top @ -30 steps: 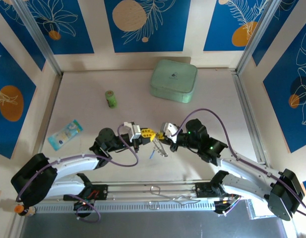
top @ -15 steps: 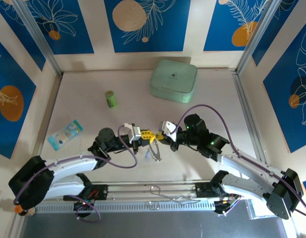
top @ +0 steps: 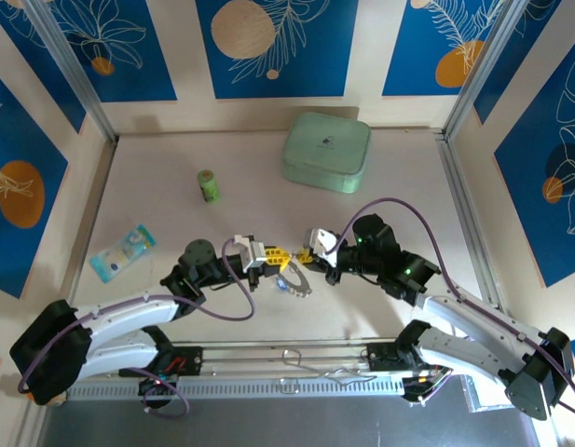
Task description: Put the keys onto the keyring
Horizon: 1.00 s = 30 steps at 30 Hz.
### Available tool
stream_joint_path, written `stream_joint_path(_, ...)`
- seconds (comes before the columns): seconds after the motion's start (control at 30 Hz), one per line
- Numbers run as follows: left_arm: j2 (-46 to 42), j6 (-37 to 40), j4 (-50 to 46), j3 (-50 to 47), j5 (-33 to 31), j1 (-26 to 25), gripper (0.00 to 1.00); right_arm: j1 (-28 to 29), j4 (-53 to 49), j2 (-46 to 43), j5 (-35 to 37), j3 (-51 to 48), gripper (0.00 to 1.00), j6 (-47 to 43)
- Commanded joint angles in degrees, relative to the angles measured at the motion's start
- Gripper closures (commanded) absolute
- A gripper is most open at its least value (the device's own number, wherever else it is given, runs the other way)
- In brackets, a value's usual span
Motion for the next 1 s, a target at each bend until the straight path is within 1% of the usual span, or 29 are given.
stream_joint_path(0.0,-1.1,3.4,-5.6,1.8,-0.9,-0.4,1.0,-0.1,-0.6,-0.9,1.6,2.7,1.0,-0.9)
stream_joint_path(0.07,-1.1,3.5,-6.0,1.8,-1.5,-0.4,1.0,0.1,-0.6,-0.7,1.9,3.0,1.0,-1.0)
stream_joint_path(0.1,-1.1,3.7,-5.9,1.6,-2.1,-0.4,0.93,0.2,-0.6,-0.6,2.0,3.1,1.0,-1.1)
stream_joint_path(0.17,-1.1,3.6,-5.3,1.1,-3.5,-0.4,0.76,0.4,-0.7,-0.3,2.5,3.3,1.0,-1.4)
stream_joint_path(0.2,-1.2,3.5,-4.6,0.7,-4.6,-0.4,0.71,0.4,-0.8,-0.1,2.7,3.4,1.0,-1.5)
stream_joint_path(0.27,-1.1,2.8,-2.0,-0.4,-9.1,-0.3,0.64,0.8,-1.4,0.6,3.5,3.8,1.0,-1.9)
stream_joint_path(0.33,-1.4,1.8,0.7,-1.6,-14.9,-0.4,0.61,1.1,-2.1,1.6,4.7,4.6,1.0,-2.8)
stream_joint_path(0.43,-2.3,0.4,6.0,-4.0,-27.0,-0.4,0.58,2.1,-2.7,3.7,6.5,6.0,1.0,-4.2)
stream_joint_path(0.47,-3.0,0.0,7.4,-4.7,-32.2,-0.3,0.58,2.5,-2.9,4.7,6.8,6.5,1.0,-4.9)
stream_joint_path(0.53,-4.6,-0.8,8.4,-5.8,-43.2,-0.4,0.53,3.4,-3.2,6.9,7.1,8.1,1.0,-6.1)
stream_joint_path(0.6,-6.6,-2.7,5.6,-5.8,-57.5,0.0,0.48,4.5,-2.8,10.0,7.0,10.5,1.0,-6.6)
stream_joint_path(0.63,-7.6,-3.5,2.7,-5.6,-62.6,0.3,0.48,5.1,-2.1,11.5,6.6,11.7,1.0,-6.3)
stream_joint_path(0.7,-10.1,-6.3,-3.6,-5.6,-70.1,2.0,0.47,6.4,0.7,15.5,4.3,14.1,1.0,-4.9)
stream_joint_path(0.77,-12.8,-9.8,-7.0,-6.9,-73.9,3.8,0.47,7.5,5.1,19.4,0.9,15.6,1.0,-2.6)
stream_joint_path(0.83,-16.1,-12.5,-9.5,-8.3,-75.2,5.5,0.47,8.0,9.7,23.2,-2.0,16.5,1.0,-0.3)
stream_joint_path(0.9,-19.8,-15.1,-13.4,-9.1,-75.7,7.1,0.47,7.8,14.0,27.7,-2.9,16.6,1.0,2.1)
stream_joint_path(0.97,-22.5,-16.4,-15.8,-9.7,-75.1,8.2,0.47,7.7,13.8,31.9,-1.2,17.5,1.0,2.3)
